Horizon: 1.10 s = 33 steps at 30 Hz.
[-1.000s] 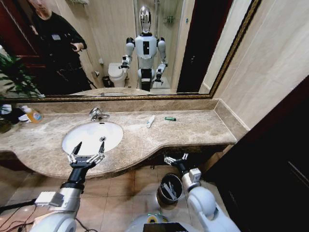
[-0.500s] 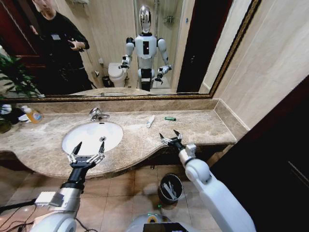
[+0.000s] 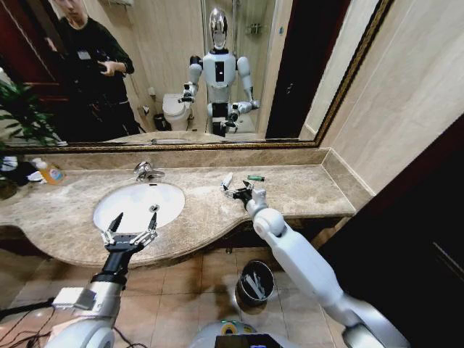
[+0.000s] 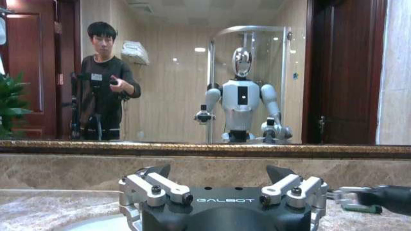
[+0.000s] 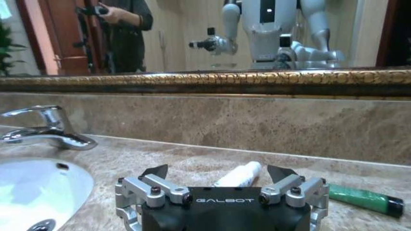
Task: Pick up the trash from the sink and place it in the trash bin.
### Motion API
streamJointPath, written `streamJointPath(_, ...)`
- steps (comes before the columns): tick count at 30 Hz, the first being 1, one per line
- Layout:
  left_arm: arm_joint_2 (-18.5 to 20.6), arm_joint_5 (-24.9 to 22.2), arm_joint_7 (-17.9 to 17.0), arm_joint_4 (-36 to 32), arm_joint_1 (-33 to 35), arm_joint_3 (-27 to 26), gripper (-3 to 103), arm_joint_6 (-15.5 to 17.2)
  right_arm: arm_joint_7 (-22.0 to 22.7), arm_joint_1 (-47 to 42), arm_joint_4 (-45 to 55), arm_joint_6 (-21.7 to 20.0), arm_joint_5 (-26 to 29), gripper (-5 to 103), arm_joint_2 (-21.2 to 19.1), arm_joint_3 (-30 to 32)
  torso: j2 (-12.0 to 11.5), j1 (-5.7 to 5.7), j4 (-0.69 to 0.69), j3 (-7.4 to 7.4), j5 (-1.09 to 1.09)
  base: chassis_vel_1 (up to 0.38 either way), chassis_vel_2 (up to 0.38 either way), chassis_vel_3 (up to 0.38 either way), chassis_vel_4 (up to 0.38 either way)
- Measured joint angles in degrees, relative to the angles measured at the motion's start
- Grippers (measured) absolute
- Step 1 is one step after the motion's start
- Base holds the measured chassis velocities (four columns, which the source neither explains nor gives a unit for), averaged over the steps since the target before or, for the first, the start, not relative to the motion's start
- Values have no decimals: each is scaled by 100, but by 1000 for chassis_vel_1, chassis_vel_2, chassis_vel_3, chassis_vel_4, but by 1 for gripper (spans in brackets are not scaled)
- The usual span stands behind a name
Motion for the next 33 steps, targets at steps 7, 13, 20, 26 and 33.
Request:
streamJointPath(7, 0, 0, -1, 0, 0, 0, 100, 0, 616, 368, -619, -173, 53, 100, 599, -221, 0, 0, 1, 0, -1, 0, 0, 0, 0)
streamJointPath(13, 0, 0, -1, 0, 0, 0, 100, 0, 855, 471, -975, -190, 159, 100, 917, -222, 1, 0, 0, -1, 0, 0, 0, 0, 0)
streamJointPath(20, 0, 0, -1, 0, 0, 0, 100, 0, 869, 499, -1236, -175, 141, 86, 1112, -135, 0, -1, 0, -1, 1, 0, 0, 0, 0)
streamJointPath(26, 0, 0, -1, 0, 0, 0, 100, 0, 879, 562, -1569, -148, 42, 69, 1270, -27, 1, 0, 0, -1, 1, 0, 0, 0, 0)
streamJointPath(33, 0, 0, -1, 0, 0, 0, 100, 0, 871, 554, -1767, -88, -127, 68, 1341, 13, 1, 0, 0, -1, 1, 0, 0, 0, 0)
